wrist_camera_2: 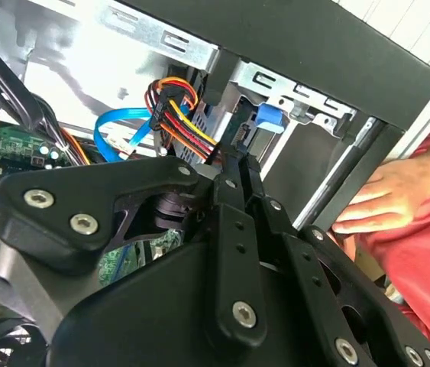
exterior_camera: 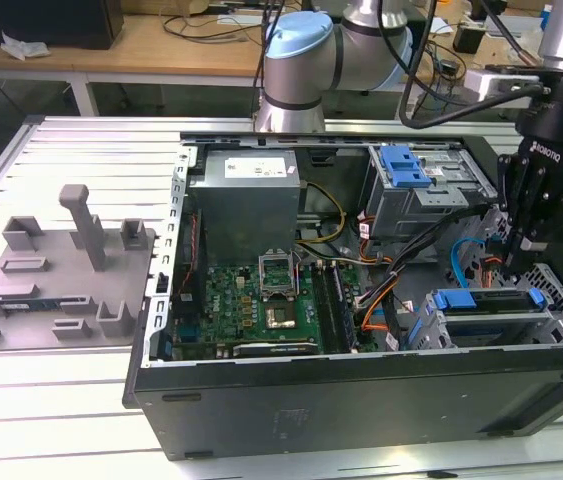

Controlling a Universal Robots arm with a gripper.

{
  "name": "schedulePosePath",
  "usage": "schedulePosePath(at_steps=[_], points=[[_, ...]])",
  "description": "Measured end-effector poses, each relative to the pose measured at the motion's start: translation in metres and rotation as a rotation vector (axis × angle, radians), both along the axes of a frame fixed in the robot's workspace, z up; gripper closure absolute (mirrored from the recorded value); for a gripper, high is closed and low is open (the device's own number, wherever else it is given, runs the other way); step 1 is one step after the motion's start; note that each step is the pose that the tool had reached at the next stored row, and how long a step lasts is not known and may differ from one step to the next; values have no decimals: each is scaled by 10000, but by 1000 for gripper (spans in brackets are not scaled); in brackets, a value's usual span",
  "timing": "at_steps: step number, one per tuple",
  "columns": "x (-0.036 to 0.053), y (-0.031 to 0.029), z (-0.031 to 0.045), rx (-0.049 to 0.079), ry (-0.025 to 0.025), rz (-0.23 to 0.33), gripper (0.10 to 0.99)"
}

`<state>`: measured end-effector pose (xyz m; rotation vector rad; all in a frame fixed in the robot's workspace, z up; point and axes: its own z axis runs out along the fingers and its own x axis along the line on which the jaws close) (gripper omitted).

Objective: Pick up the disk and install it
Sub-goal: 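Insert the first disk wire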

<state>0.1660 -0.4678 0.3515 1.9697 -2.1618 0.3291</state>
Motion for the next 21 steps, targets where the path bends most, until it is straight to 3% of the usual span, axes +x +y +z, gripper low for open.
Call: schedulePosePath(at_steps=[1,3,5,6,11,13,16,18,21], points=[[0,-11,0,37,-1,0,922],[0,-43,0,254,0,3,922],[0,-89,6,656,0,5,922],[0,-116,13,777,0,6,922],[0,-207,41,1147,0,8,922],[0,-261,52,1352,0,9,922],[4,-351,53,1436,-1,8,922],[5,-367,53,1502,0,10,922],[4,-397,52,1807,-2,9,922]])
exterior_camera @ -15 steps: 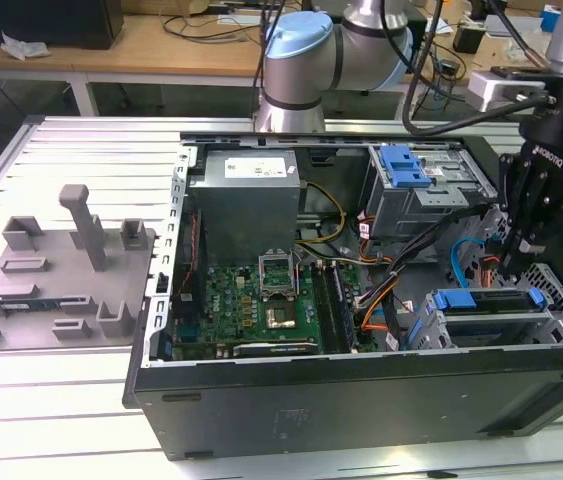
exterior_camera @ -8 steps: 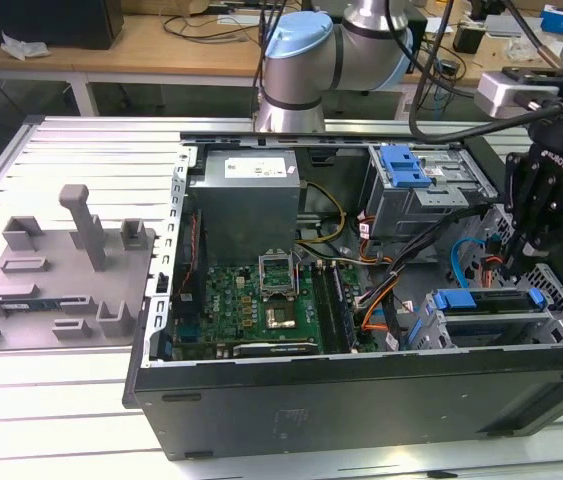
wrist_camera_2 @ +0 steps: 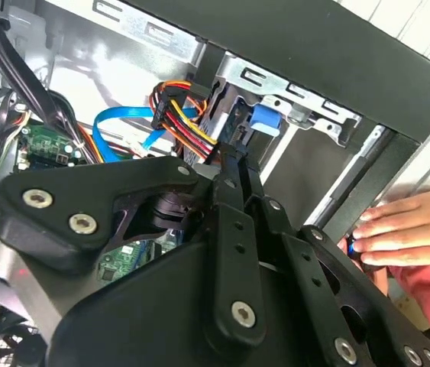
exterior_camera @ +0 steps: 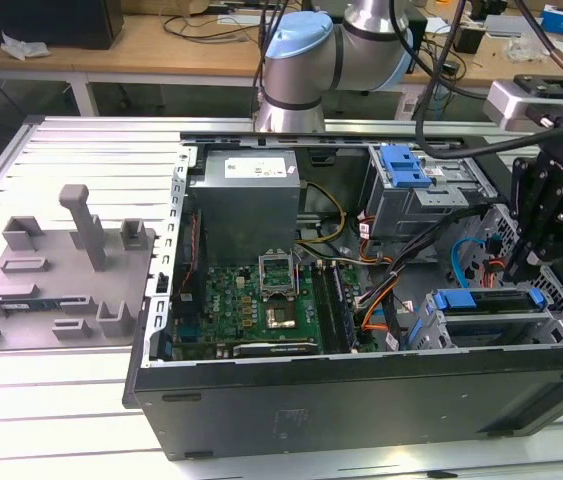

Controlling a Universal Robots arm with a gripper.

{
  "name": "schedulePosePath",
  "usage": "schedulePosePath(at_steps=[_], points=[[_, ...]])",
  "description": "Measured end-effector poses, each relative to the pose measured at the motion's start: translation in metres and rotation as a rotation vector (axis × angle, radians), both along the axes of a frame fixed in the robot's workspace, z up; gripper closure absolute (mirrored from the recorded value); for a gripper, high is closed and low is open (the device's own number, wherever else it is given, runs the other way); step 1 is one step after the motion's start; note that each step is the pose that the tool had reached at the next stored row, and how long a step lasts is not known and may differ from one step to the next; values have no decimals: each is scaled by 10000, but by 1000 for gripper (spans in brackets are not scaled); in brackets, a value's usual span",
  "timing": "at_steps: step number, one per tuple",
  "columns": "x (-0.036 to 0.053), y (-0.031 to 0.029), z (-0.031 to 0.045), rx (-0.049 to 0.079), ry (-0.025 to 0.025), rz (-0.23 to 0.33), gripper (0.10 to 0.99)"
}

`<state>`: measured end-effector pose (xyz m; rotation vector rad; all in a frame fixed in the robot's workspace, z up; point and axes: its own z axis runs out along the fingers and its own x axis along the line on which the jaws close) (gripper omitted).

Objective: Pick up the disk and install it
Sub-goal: 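Insert the first disk wire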

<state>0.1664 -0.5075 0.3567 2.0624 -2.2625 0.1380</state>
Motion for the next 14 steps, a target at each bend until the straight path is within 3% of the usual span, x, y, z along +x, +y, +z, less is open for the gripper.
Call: schedulePosePath(at_steps=[4,6,8,12,14], points=[[0,-4,1,-1,-1,0,922],[3,-49,1,6,-1,1,922],[4,-58,1,49,-1,36,922],[4,-63,-1,214,-3,127,922],[4,-72,0,404,-10,141,922]])
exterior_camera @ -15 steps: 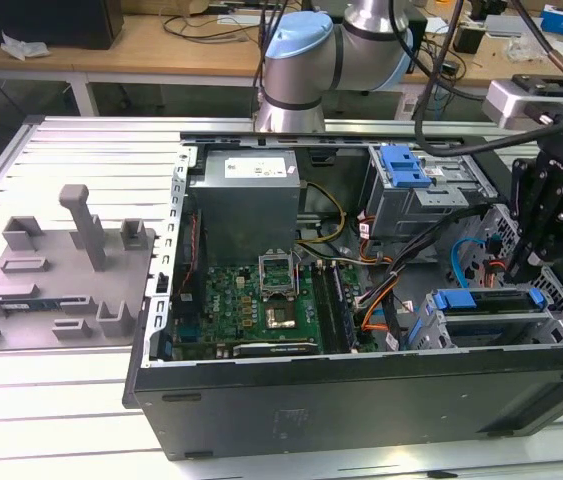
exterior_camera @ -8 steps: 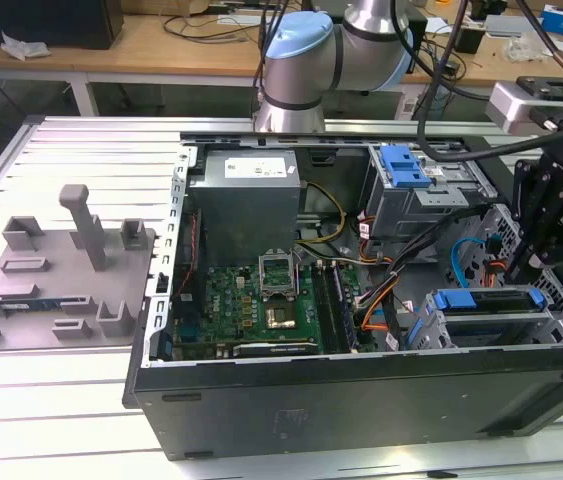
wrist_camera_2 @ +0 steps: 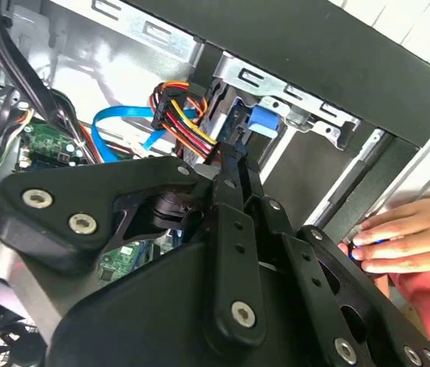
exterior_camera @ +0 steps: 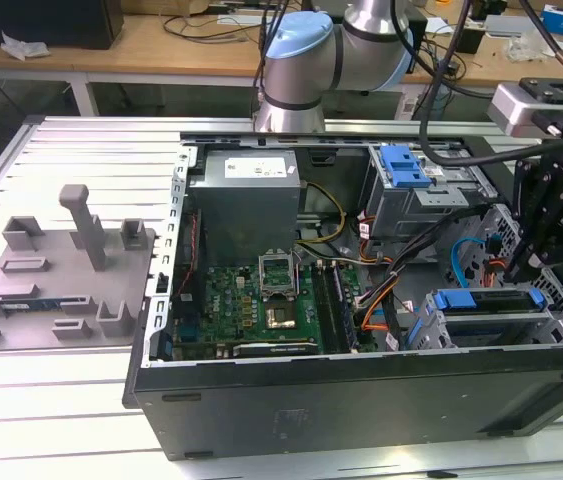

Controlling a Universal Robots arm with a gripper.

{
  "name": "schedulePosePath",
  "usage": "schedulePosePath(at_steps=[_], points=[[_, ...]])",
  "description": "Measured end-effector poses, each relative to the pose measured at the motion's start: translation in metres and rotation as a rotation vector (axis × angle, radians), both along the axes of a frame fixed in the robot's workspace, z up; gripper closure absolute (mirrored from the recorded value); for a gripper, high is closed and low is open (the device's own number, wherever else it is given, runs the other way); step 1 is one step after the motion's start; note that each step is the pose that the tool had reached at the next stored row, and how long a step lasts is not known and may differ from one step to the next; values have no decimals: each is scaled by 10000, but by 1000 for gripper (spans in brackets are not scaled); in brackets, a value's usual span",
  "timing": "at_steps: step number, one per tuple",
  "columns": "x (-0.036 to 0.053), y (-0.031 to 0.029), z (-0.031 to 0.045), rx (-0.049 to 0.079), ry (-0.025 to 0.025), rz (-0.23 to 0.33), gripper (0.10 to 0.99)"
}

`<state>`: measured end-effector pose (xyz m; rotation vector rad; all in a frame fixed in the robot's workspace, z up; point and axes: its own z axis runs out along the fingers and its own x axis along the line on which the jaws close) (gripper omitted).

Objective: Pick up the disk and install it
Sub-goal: 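Insert the first disk wire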

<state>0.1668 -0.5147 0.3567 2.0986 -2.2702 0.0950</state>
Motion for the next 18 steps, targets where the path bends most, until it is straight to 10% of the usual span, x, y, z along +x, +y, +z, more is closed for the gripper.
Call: schedulePosePath(at_steps=[3,18], points=[[0,-13,0,201,-1,4,922],[-6,-51,-9,205,2,10,922]])
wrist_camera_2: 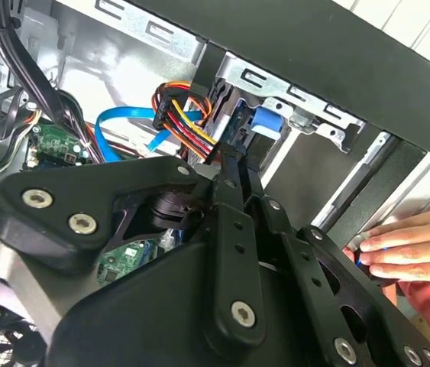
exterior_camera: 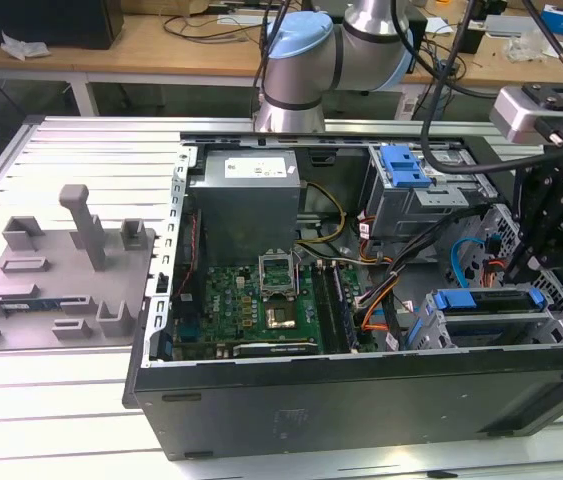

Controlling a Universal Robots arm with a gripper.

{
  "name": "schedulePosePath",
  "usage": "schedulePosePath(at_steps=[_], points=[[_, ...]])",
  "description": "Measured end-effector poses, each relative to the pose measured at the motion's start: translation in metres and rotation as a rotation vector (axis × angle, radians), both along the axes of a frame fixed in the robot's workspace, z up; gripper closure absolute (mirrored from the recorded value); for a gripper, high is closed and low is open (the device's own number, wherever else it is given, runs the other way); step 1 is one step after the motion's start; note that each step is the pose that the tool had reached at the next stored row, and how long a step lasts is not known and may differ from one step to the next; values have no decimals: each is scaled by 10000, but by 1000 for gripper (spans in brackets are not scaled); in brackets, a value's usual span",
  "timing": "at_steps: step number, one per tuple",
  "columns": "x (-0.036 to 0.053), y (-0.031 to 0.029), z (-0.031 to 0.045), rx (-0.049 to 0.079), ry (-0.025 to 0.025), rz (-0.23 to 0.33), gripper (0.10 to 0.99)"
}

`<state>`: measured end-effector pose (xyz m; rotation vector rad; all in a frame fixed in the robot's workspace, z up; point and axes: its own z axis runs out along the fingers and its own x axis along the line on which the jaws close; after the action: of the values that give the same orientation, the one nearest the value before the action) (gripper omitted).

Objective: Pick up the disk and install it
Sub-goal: 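Insert the first disk wire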

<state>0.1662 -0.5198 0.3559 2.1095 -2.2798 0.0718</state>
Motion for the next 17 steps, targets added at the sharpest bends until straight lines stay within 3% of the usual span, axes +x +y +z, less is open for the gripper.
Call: schedulePosePath(at_steps=[9,17], points=[[0,-40,-5,2,0,-1,922],[3,-42,-9,3,0,-2,922]])
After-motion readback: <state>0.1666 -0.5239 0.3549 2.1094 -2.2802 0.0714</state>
